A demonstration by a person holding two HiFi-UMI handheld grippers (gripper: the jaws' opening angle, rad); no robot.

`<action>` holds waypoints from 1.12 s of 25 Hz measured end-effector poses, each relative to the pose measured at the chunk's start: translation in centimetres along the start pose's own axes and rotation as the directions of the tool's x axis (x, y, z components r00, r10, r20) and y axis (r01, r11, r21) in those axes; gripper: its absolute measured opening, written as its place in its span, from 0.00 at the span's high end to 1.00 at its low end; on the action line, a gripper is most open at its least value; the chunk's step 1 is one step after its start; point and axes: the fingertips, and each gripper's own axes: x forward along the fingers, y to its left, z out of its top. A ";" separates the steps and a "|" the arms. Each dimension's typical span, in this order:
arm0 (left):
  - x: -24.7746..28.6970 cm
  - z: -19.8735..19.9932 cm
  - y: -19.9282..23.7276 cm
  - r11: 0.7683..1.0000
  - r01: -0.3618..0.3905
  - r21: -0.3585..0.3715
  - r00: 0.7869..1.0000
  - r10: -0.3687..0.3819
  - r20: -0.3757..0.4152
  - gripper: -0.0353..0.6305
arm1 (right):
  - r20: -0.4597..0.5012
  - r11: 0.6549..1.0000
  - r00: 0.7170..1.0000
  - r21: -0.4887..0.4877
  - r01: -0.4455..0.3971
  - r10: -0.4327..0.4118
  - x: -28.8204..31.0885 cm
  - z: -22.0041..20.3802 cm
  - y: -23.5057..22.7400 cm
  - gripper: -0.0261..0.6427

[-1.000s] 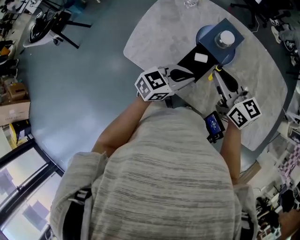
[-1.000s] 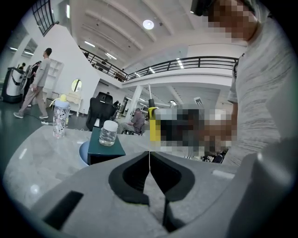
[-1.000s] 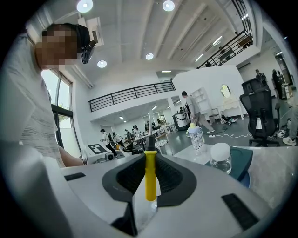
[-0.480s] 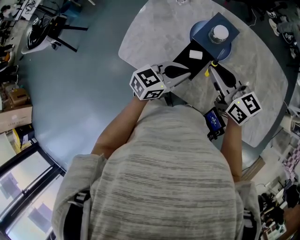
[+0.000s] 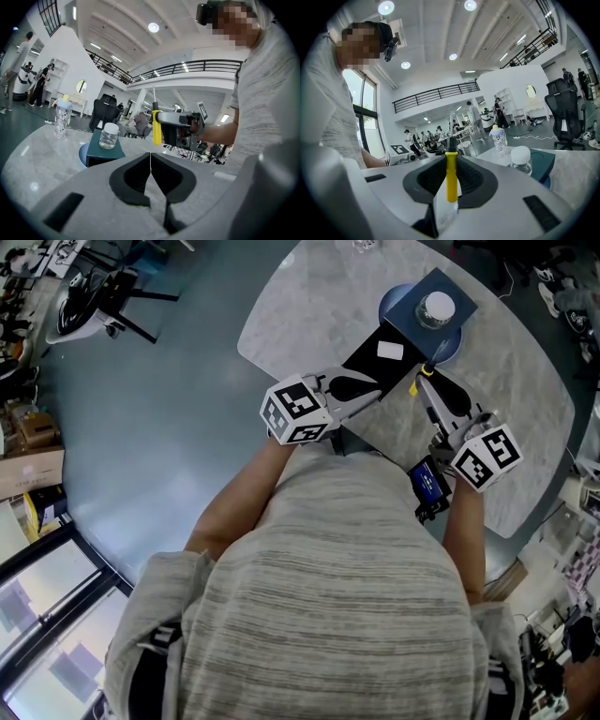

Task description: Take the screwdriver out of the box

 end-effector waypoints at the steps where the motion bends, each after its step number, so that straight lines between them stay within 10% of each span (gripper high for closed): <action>1: -0.1 0.0 -0.1 1.000 -0.004 0.001 1.000 0.004 0.002 0.92 | -0.001 1.000 1.000 -0.001 -0.002 0.002 0.0 -0.1 0.1 0.87; 28: -4.0 -0.7 0.5 0.992 -0.120 -0.023 0.992 0.121 0.038 0.92 | -0.035 0.996 0.995 -0.013 -0.091 0.091 2.7 -0.7 2.2 0.87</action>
